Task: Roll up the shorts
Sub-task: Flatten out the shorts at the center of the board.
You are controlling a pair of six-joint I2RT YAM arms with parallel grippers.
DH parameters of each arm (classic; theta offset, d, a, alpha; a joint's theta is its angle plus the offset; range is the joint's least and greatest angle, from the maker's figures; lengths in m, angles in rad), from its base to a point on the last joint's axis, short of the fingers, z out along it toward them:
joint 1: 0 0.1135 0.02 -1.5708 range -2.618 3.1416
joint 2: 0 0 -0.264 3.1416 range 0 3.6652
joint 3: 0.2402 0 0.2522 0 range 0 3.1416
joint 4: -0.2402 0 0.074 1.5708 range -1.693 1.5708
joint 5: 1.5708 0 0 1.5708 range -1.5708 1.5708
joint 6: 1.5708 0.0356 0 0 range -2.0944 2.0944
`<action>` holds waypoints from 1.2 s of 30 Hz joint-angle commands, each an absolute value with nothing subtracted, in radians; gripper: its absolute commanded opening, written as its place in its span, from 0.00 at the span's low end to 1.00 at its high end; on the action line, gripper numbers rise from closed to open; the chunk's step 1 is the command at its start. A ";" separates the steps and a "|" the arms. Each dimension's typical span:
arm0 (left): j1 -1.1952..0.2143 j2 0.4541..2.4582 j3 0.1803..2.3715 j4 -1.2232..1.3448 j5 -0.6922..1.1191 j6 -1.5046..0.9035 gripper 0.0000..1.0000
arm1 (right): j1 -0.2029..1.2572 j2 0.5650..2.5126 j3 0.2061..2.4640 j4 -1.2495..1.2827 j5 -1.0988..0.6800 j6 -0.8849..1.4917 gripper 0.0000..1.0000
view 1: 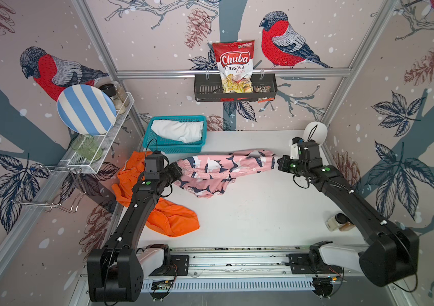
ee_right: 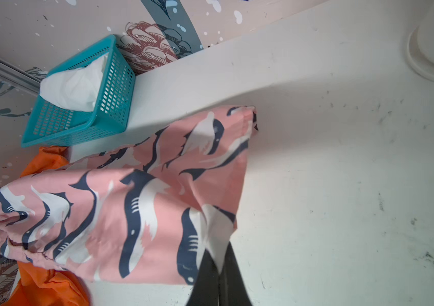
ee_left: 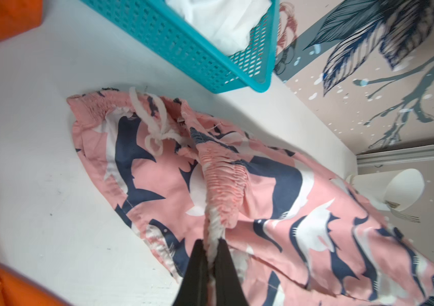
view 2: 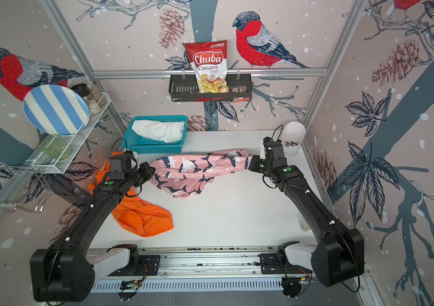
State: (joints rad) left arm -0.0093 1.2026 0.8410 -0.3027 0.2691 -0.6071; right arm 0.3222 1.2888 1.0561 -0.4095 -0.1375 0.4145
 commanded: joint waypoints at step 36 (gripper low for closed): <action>0.043 1.741 0.900 -0.149 0.299 -0.631 0.00 | 0.298 1.308 0.555 0.213 -0.501 0.788 0.77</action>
State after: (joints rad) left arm 0.0387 1.7409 0.8982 -0.1333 0.3164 -0.6289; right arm 0.2958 1.2942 0.5915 -0.0334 -0.3668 0.6449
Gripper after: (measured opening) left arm 0.071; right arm 0.768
